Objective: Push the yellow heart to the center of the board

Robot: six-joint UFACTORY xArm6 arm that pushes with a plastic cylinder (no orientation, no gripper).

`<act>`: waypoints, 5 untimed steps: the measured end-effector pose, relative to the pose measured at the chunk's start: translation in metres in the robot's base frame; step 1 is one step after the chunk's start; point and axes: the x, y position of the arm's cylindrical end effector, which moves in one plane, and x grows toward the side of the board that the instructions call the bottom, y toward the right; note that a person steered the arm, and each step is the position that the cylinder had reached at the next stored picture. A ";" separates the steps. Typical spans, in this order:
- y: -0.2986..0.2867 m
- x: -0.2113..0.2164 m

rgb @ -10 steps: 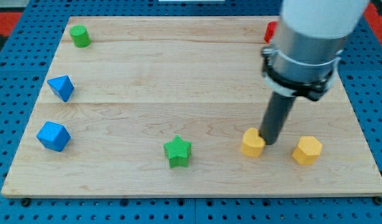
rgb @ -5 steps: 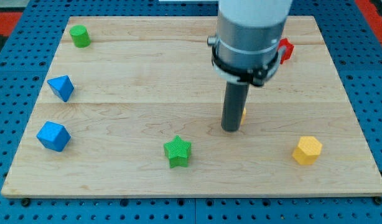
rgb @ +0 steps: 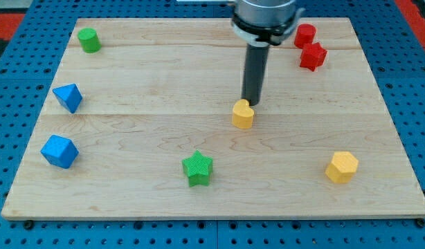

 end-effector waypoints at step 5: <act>-0.044 0.037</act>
